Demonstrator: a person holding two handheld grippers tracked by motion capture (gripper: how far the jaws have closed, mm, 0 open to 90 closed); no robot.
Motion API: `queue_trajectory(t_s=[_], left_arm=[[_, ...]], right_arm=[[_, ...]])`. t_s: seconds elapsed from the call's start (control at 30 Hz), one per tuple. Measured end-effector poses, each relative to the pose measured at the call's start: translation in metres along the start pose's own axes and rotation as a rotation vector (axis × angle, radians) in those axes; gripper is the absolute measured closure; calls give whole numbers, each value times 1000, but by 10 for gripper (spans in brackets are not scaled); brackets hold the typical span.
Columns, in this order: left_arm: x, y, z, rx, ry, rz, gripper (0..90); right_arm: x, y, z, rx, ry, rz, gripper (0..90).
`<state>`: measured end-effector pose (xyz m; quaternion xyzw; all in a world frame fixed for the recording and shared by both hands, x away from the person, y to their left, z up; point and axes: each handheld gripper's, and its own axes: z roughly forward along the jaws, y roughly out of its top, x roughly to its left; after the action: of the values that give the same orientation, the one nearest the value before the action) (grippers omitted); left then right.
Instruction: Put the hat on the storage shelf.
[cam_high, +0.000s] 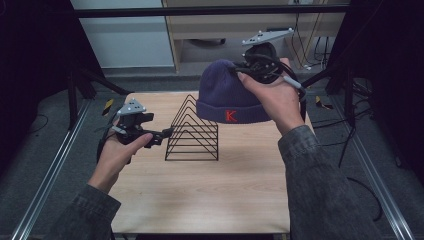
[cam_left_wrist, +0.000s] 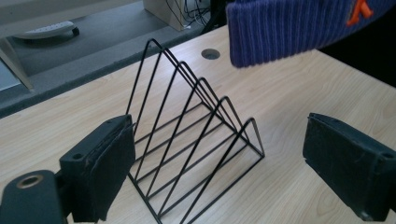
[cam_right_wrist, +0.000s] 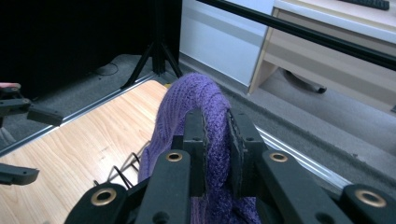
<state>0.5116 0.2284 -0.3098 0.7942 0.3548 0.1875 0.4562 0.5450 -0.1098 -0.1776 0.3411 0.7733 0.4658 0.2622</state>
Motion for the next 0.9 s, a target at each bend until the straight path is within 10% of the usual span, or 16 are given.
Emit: queue_trajectory(t_s=[0.9], left_arm=[[12, 14, 12, 17, -56, -5, 90]], right_arm=[[54, 28, 23, -59, 137, -35, 785]])
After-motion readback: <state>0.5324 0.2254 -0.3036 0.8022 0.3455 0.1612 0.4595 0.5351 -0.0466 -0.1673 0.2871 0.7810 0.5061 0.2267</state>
